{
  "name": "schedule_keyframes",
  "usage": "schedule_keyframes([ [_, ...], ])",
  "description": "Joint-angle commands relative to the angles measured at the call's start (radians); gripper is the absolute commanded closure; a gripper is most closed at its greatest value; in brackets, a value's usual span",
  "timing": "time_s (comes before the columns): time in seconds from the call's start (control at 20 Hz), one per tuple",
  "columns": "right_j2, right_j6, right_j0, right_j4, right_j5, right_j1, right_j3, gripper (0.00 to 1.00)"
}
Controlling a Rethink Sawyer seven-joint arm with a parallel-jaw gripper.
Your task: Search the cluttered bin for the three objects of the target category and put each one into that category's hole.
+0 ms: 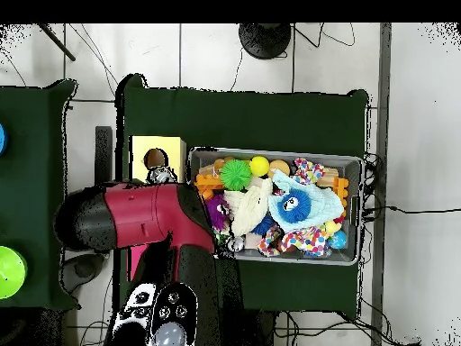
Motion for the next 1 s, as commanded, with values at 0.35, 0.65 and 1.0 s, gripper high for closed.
schedule_keyframes([
  [0.35,0.043,0.020,-0.050,-0.026,0.186,0.016,-0.081,1.00],
  [0.65,0.050,0.017,-0.049,-0.023,0.175,-0.015,-0.033,1.00],
  [1.0,0.061,0.017,-0.062,-0.036,0.019,-0.039,0.108,1.00],
])
